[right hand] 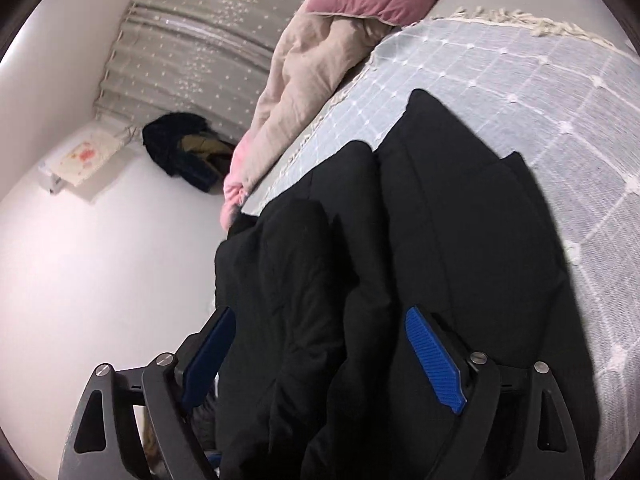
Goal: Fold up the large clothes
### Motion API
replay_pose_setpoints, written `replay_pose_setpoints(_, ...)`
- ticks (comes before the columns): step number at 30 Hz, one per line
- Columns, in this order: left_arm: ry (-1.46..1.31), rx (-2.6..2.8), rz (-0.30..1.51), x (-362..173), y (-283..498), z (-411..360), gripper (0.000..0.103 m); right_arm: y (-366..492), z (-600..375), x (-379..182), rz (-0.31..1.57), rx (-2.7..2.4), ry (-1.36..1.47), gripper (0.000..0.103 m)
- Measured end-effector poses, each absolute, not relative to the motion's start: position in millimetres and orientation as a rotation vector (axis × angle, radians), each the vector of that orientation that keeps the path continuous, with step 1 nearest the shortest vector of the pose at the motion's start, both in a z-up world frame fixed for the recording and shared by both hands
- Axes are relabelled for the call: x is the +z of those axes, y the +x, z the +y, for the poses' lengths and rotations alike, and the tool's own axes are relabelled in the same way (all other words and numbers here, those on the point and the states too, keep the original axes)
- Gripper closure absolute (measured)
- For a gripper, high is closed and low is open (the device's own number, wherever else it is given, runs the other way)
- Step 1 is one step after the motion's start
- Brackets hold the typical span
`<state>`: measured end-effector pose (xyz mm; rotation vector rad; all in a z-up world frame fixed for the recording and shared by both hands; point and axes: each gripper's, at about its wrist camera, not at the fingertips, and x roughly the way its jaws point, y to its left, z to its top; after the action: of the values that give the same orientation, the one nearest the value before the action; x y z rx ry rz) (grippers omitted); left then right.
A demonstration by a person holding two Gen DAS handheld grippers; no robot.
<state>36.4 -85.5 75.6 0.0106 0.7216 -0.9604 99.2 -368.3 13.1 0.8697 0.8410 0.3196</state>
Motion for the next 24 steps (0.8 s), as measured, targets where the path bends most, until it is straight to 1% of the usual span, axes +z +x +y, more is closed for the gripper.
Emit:
replay_pose_setpoints(4, -0.034, -0.793, 0.688, 80, 47, -45, 0.02, 113, -348, 7, 0.939, 0.251, 0.74, 0.014)
replay_pose_setpoints(6, -0.055, -0.732, 0.722, 72, 64, -34, 0.02, 120, -333, 8, 0.976, 0.229, 0.665, 0.014)
replay_pose_setpoints(7, -0.074, -0.703, 0.743, 69, 73, -26, 0.02, 124, -325, 9, 0.985, 0.252, 0.652, 0.016)
replay_pose_setpoints(8, -0.09, -0.677, 0.754, 64, 81, -22, 0.02, 126, -321, 9, 0.988, 0.268, 0.647, 0.02)
replay_pose_setpoints(9, -0.107, -0.644, 0.763, 61, 89, -15, 0.02, 131, -313, 10, 0.993, 0.295, 0.63, 0.044)
replay_pose_setpoints(10, -0.118, -0.626, 0.767, 58, 93, -12, 0.024, 135, -307, 10, 1.001, 0.335, 0.612, 0.06)
replay_pose_setpoints(11, -0.129, -0.605, 0.77, 57, 100, -8, 0.029, 137, -302, 12, 1.002, 0.332, 0.589, 0.07)
replay_pose_setpoints(12, -0.146, -0.578, 0.776, 57, 106, -3, 0.031, 140, -295, 16, 0.997, 0.311, 0.541, 0.076)
replay_pose_setpoints(14, -0.188, -0.563, 0.787, 58, 113, -1, 0.044, 134, -287, 39, 0.911, 0.308, 0.48, 0.081)
replay_pose_setpoints(15, -0.215, -0.567, 0.789, 61, 115, 1, 0.046, 129, -289, 52, 0.856, 0.322, 0.482, 0.083)
replay_pose_setpoints(16, -0.242, -0.575, 0.78, 65, 118, 1, 0.046, 122, -292, 63, 0.808, 0.334, 0.49, 0.084)
replay_pose_setpoints(18, -0.256, -0.585, 0.755, 75, 121, -6, 0.046, 109, -308, 89, 0.7, 0.328, 0.497, 0.091)
replay_pose_setpoints(21, -0.225, -0.632, 0.737, 84, 125, -32, 0.046, 92, -341, 105, 0.623, 0.305, 0.532, 0.092)
replay_pose_setpoints(24, -0.132, -0.678, 0.757, 75, 128, -71, 0.046, 79, -383, 98, 0.62, 0.21, 0.552, 0.093)
